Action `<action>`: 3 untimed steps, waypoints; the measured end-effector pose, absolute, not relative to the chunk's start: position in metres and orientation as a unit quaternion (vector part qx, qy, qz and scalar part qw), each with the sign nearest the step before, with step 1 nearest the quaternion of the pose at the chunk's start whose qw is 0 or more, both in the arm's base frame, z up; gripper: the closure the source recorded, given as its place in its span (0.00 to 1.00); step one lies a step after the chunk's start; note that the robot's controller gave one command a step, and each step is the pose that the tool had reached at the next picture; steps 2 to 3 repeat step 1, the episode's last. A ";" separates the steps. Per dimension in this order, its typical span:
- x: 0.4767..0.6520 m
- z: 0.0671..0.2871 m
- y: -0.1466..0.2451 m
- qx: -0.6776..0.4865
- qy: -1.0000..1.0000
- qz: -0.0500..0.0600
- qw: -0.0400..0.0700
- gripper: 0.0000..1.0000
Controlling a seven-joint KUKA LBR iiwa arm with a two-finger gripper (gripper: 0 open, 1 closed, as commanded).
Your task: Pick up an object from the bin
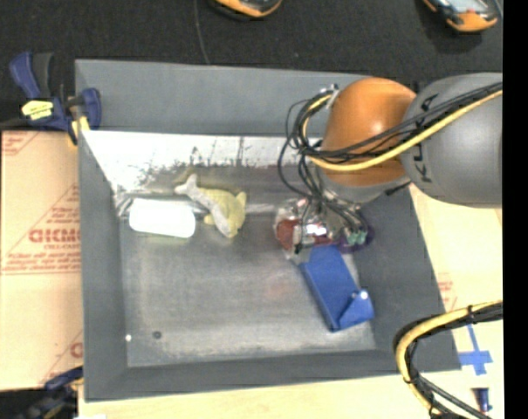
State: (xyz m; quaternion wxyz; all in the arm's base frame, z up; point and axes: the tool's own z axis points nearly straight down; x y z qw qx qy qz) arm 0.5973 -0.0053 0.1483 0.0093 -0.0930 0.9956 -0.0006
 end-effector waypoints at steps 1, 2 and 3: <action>0.607 0.232 -0.010 -0.117 0.993 -0.001 0.009 1.00; 0.607 0.232 -0.010 -0.117 0.993 -0.001 0.009 1.00; 0.607 0.232 -0.010 -0.117 0.993 -0.001 0.009 1.00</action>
Offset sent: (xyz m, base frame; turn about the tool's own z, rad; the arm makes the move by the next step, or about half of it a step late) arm 0.0043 -0.0080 0.2622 0.0531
